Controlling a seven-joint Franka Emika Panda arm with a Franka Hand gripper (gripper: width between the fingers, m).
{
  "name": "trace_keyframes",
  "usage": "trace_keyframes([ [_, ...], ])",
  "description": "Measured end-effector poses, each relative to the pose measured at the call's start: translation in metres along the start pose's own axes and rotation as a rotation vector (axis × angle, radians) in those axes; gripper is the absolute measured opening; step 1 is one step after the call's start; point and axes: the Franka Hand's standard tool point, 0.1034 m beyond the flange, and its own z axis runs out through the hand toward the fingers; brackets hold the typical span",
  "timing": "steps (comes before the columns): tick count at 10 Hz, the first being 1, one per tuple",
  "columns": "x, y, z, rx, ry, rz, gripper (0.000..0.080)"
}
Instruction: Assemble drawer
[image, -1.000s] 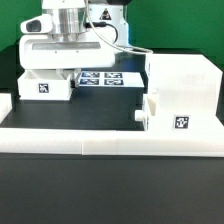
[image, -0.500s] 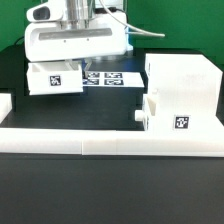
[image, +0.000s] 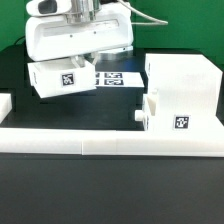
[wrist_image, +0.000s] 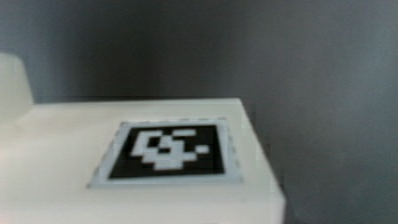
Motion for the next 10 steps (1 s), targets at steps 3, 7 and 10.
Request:
trace_keyframes([
  [3,0.004,0.004,0.001,-0.013,-0.011,-0.369,0.0042],
  [7,0.028,0.005,-0.003,-0.045,-0.048,-0.741,0.0042],
  [10,0.028,0.006,-0.003,-0.041,-0.053,-0.911,0.0042],
])
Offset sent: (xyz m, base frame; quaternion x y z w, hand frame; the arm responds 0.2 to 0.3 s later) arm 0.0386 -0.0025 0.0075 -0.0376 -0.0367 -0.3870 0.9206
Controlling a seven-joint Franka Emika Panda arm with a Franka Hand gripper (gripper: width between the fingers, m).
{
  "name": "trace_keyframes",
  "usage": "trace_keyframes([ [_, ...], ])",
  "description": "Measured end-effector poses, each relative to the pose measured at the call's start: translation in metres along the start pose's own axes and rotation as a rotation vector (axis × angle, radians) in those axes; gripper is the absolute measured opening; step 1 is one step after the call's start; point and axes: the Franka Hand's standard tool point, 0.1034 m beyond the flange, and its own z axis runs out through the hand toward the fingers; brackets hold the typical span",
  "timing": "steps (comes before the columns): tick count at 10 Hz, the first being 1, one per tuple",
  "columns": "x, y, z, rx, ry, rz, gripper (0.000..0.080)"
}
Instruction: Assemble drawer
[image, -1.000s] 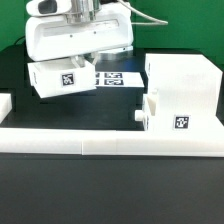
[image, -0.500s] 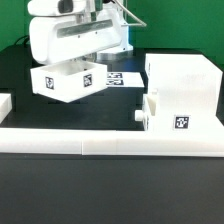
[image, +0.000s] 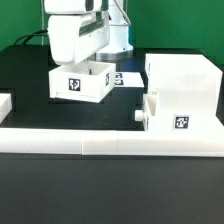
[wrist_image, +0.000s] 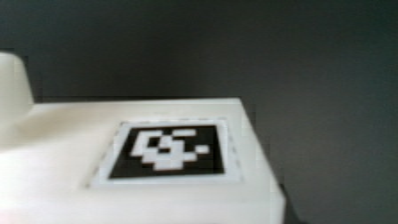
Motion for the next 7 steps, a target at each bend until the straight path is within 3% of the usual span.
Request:
trace_keyframes([
  [2,0.0,0.003,0.001,0.015,-0.01,-0.213,0.0042],
  [5,0.001,0.003,0.002,0.023,-0.009,-0.234,0.0042],
  [7,0.02,0.019,-0.001,0.034,-0.003,-0.255,0.0042],
])
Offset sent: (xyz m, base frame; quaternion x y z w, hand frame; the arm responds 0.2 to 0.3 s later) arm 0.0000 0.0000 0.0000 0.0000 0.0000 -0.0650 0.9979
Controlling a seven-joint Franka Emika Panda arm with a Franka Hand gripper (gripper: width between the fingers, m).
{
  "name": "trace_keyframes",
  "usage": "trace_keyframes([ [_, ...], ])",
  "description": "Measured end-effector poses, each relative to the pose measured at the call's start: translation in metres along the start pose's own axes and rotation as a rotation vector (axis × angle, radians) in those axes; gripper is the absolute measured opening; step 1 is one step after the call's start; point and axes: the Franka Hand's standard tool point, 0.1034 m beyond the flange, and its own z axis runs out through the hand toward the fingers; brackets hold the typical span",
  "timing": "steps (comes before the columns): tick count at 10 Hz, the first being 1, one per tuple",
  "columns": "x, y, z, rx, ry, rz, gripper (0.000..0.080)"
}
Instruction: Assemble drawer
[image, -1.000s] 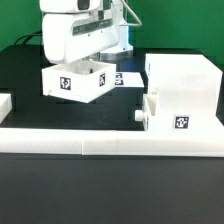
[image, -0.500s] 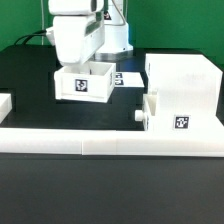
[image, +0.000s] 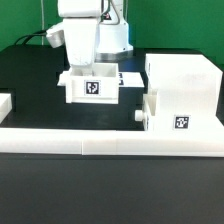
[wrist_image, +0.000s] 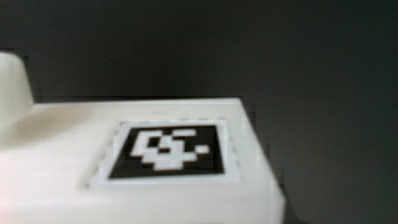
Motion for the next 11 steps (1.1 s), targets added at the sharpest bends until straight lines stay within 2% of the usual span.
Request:
trace_keyframes([
  [2,0.019,0.018,0.005,0.005,0.008,-0.021,0.0042],
  [3,0.023,0.022,0.009,0.008,0.013,-0.026,0.0042],
  [7,0.02,0.02,0.01,0.011,0.012,-0.021,0.0042],
  [11,0.03,0.024,0.006,0.008,0.009,-0.039,0.0042],
])
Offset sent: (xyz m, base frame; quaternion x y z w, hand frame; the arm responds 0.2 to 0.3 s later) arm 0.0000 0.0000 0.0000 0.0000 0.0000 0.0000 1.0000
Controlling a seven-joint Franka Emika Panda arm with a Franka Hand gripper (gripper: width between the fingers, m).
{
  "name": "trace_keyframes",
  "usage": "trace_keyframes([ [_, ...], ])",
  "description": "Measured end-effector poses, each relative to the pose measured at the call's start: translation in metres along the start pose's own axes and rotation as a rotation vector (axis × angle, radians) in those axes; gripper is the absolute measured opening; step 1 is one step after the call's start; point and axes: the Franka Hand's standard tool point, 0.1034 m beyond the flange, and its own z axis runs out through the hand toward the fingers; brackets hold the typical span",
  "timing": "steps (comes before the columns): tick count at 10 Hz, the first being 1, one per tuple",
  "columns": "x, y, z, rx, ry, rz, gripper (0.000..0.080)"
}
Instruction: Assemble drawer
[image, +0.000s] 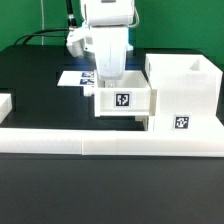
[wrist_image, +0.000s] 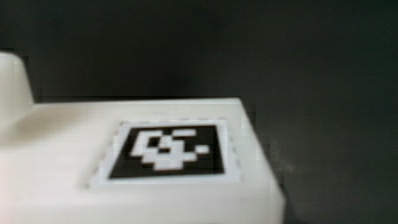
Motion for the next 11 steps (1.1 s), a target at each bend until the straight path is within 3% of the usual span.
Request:
trace_keyframes([
  [2,0.002,0.001,0.0,-0.015,0.004,0.032,0.0042],
  [11,0.016,-0.001,0.005,-0.009,0.006,0.078,0.0042],
])
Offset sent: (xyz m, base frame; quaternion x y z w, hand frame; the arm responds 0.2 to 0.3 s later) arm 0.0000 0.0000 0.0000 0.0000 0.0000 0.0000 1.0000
